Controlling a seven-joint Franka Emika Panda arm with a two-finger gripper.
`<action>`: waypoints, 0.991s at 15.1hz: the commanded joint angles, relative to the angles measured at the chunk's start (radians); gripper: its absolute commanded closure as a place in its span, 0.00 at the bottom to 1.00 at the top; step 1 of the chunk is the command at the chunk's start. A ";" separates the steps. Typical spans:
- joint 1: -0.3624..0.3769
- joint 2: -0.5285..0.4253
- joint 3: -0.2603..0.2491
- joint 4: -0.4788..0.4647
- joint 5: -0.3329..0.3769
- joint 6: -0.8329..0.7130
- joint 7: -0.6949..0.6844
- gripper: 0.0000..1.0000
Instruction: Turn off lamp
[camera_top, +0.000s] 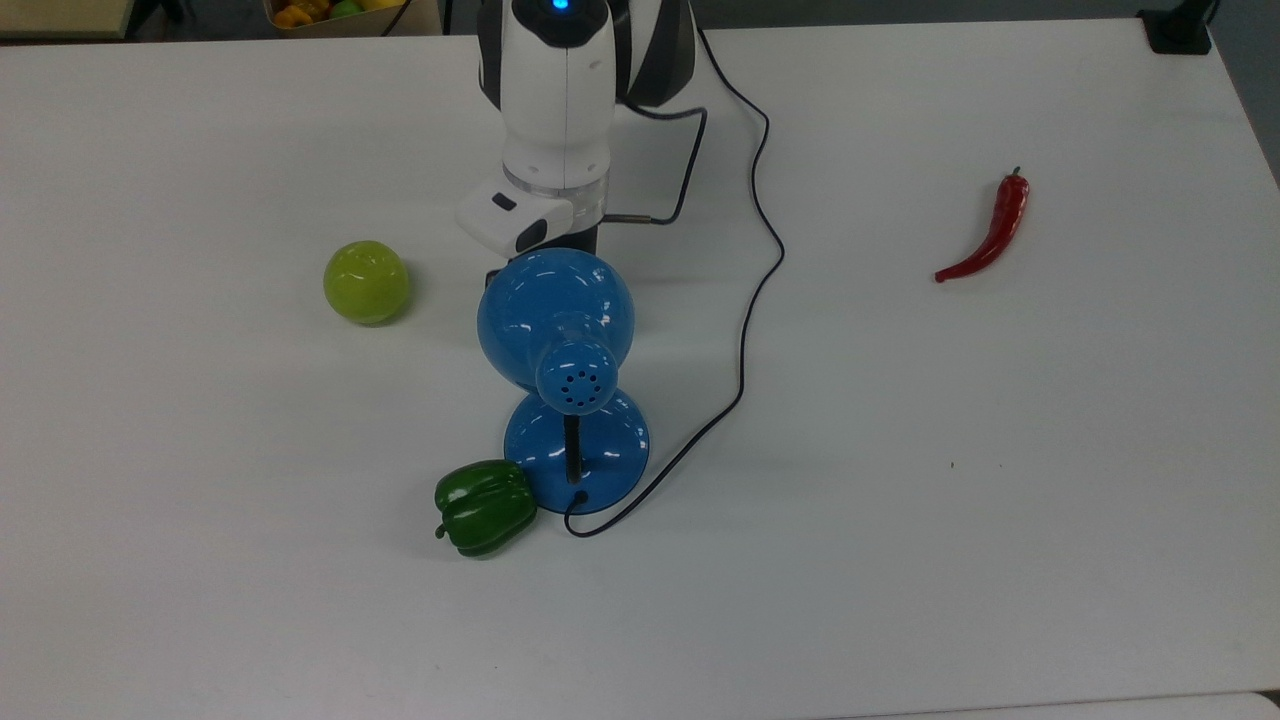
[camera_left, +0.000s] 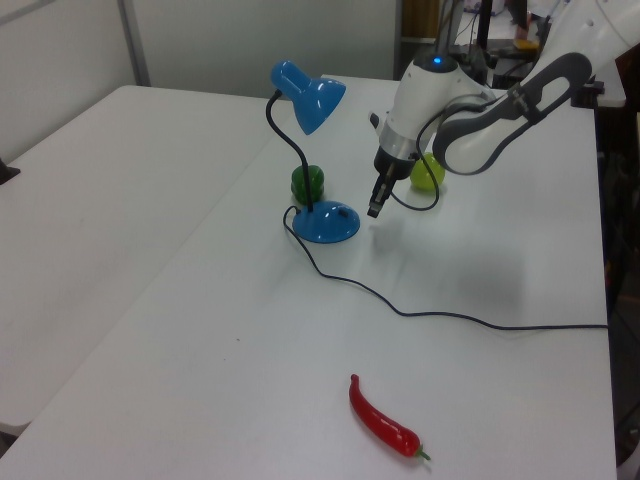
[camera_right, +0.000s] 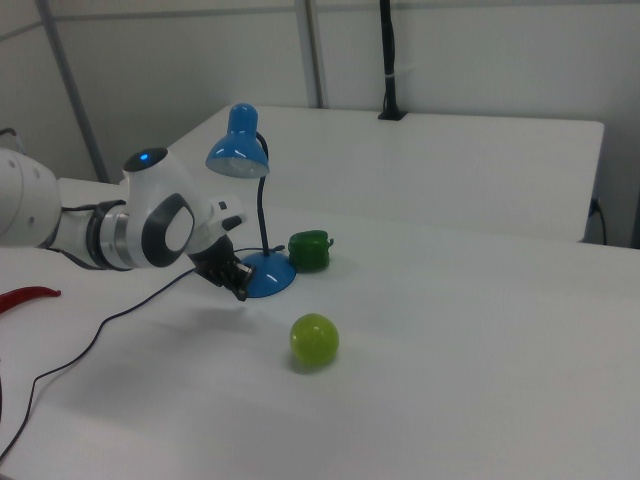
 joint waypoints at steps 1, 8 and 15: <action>0.022 -0.128 -0.008 -0.012 -0.027 -0.239 0.017 0.99; 0.039 -0.305 -0.008 0.030 0.043 -0.619 0.026 0.00; 0.044 -0.322 0.039 0.268 0.129 -0.908 0.031 0.00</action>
